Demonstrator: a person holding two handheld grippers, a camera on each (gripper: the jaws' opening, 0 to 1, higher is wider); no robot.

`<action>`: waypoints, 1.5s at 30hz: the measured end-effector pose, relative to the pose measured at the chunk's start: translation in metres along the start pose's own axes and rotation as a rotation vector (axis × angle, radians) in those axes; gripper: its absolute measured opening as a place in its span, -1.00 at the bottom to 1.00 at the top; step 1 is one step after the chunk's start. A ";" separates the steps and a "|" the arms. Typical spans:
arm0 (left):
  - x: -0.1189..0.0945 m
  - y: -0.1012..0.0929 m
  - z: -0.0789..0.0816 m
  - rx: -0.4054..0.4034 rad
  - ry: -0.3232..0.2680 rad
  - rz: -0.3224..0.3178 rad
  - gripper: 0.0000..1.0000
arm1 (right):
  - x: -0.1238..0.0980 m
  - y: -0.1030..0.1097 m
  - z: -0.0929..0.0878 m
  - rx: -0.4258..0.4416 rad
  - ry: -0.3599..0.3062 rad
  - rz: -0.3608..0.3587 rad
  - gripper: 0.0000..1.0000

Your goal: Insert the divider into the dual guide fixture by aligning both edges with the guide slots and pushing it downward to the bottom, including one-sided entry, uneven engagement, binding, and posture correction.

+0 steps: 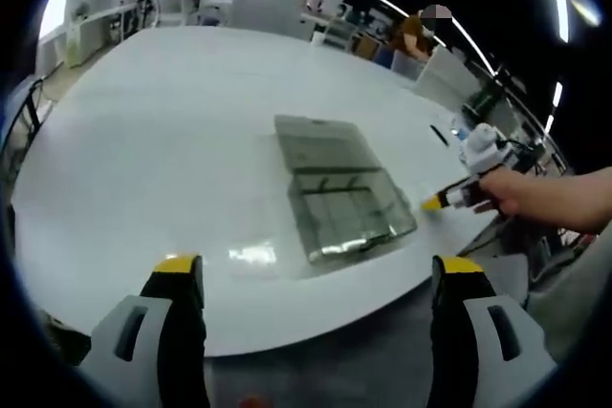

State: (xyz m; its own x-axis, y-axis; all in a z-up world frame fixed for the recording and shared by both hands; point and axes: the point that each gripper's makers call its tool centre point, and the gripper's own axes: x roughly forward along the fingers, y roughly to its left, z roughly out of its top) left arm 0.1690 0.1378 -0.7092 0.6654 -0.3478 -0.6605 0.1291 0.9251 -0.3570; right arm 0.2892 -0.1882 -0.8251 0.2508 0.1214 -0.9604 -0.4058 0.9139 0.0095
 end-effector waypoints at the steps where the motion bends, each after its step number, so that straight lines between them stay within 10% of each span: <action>1: 0.000 0.000 0.000 0.000 -0.001 0.000 0.96 | 0.000 0.000 0.000 0.000 0.002 0.000 -0.37; 45: -0.004 0.000 0.002 -0.002 -0.014 -0.001 0.95 | -0.010 0.006 0.001 -0.027 0.081 0.007 -0.45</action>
State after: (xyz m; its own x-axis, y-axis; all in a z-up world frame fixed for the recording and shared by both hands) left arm 0.1680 0.1391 -0.7053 0.6756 -0.3463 -0.6509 0.1282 0.9246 -0.3588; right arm 0.2853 -0.1840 -0.8147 0.1766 0.0950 -0.9797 -0.4307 0.9025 0.0099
